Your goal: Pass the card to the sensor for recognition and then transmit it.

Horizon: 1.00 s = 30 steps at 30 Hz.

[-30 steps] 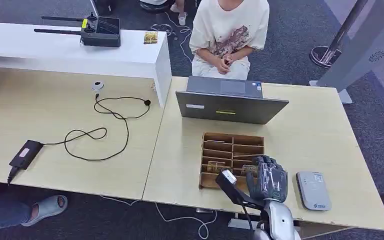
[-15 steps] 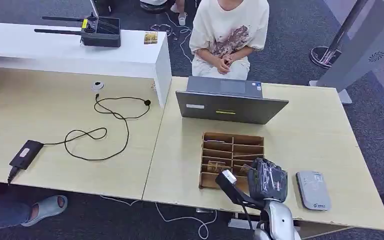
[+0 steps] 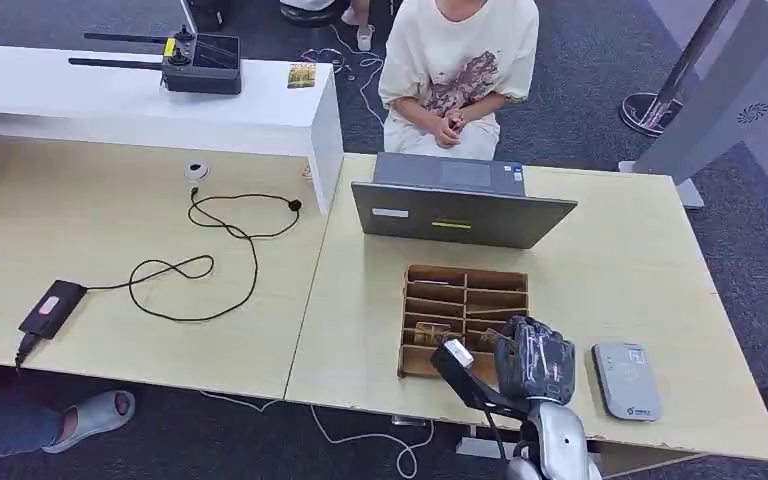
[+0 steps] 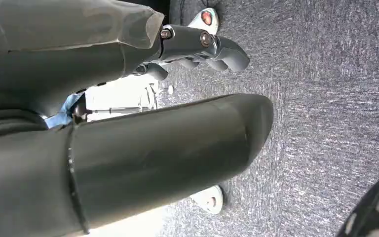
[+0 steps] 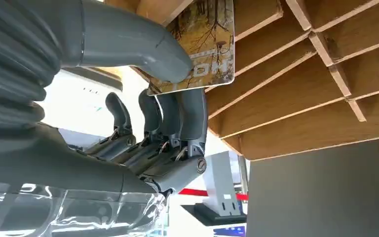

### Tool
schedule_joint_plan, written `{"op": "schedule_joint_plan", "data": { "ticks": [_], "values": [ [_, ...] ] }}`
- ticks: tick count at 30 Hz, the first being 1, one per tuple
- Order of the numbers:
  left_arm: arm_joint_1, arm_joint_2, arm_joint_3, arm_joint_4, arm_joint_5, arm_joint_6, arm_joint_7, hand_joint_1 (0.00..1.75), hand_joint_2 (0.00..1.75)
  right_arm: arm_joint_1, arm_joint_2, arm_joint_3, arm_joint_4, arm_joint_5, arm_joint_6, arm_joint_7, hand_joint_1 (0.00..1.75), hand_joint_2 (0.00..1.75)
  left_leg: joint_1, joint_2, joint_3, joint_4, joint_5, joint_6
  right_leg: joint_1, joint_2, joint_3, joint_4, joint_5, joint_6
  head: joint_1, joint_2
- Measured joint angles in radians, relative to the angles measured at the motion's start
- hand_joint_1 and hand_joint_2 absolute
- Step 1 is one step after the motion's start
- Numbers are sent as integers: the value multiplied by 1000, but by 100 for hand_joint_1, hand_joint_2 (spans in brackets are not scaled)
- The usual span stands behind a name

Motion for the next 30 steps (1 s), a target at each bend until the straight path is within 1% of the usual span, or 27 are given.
{"op": "schedule_joint_plan", "data": {
  "ticks": [2, 3, 4, 7, 12, 16, 19, 22, 25, 30],
  "values": [
    [0, 0, 0, 0, 0, 0, 0, 0, 0, 0, 0, 0, 0, 0, -3, -4, 169, 175, 0, 0, 0, 0, 0, 0, 0, 0, 0, 0, 0, 0, 0, 0],
    [0, 0, 0, 0, 0, 0, 0, 0, 0, 0, 0, 0, 0, 0, -4, -8, 169, 175, 0, 0, 0, 0, 0, 0, 0, 0, 0, 0, 0, 0, 0, 0],
    [0, 0, 0, 0, 0, 0, 0, 0, 0, 0, 0, 0, 0, 0, -7, -16, 175, 175, 0, 0, 0, 0, 0, 0, 0, 0, 0, 0, 0, 0, 0, 0],
    [0, 0, 0, 0, 0, 0, 0, 0, 0, 0, 0, 1, 0, 4, -10, -43, 175, 175, 0, 0, 0, 0, 0, 0, 0, 0, 0, 0, 0, 0, 0, 0],
    [0, 0, 0, 0, 0, 0, -4, 0, 0, -7, -7, 26, 7, 81, -20, -81, 175, 175, 0, 0, 0, 0, 0, 0, 0, 0, 0, 0, 0, 0, 0, 0],
    [0, 1, 0, 0, 0, -1, -8, 0, 0, -16, -27, 56, 20, 131, -36, -105, 175, 175, 0, 0, 0, 0, 0, 0, 0, 0, 0, 0, 0, 0, 0, 0],
    [0, 3, 0, 0, 0, -1, -15, 0, 0, -23, -53, 82, 32, 150, -66, -129, 175, 175, 0, 0, 0, 0, 0, 0, 0, 0, 0, 0, 0, 0, 0, 0],
    [0, 6, 0, 0, 0, 0, -18, 0, 0, -34, -74, 104, 45, 135, -89, -161, 175, 175, 0, 0, 0, 0, 0, 0, 0, 0, 0, 0, 0, 0, 0, 0],
    [0, 8, 0, 0, 0, 0, -19, 0, 0, -48, -97, 126, 62, 79, -110, -202, 175, 175, 0, 0, 0, 0, 0, 0, 0, 0, 0, 0, 0, 0, 0, 0],
    [0, 9, 0, 0, 0, 1, -21, 0, 0, -66, -118, 155, 79, -11, -120, -228, 175, 175, 0, 0, 0, 0, 0, 0, 0, 0, 0, 0, 0, 0, 0, 0]
  ]
}}
